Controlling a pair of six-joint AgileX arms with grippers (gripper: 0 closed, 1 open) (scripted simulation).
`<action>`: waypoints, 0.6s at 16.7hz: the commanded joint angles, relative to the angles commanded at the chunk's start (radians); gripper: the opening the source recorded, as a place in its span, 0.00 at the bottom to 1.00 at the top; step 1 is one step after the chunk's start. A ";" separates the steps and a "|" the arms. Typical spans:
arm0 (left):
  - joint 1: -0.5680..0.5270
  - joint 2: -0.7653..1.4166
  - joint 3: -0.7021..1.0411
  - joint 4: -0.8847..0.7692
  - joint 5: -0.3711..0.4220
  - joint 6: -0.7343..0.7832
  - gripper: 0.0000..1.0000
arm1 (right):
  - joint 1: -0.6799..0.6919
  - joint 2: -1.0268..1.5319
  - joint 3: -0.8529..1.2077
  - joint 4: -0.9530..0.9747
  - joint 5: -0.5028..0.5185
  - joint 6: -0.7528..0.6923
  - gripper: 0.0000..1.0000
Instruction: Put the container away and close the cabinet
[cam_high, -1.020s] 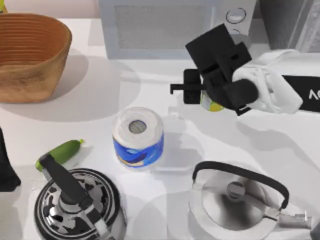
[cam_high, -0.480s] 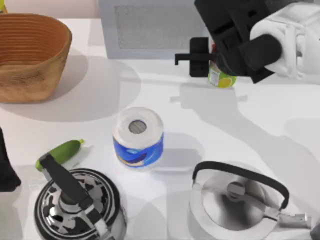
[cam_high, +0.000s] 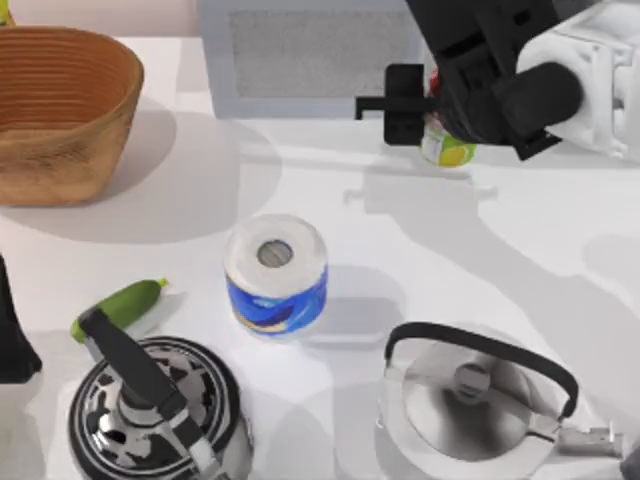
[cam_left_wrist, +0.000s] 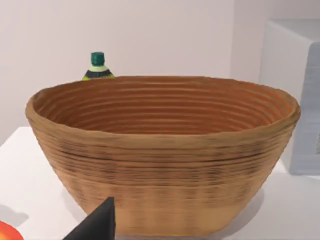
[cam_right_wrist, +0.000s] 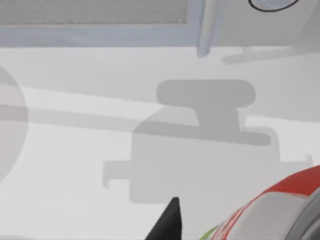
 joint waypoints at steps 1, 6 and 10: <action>0.000 0.000 0.000 0.000 0.000 0.000 1.00 | -0.013 -0.030 -0.018 0.022 -0.019 -0.011 0.00; 0.000 0.000 0.000 0.000 0.000 0.000 1.00 | -0.129 -0.304 -0.193 0.190 -0.153 -0.103 0.00; 0.000 0.000 0.000 0.000 0.000 0.000 1.00 | -0.255 -0.655 -0.421 0.331 -0.259 -0.201 0.00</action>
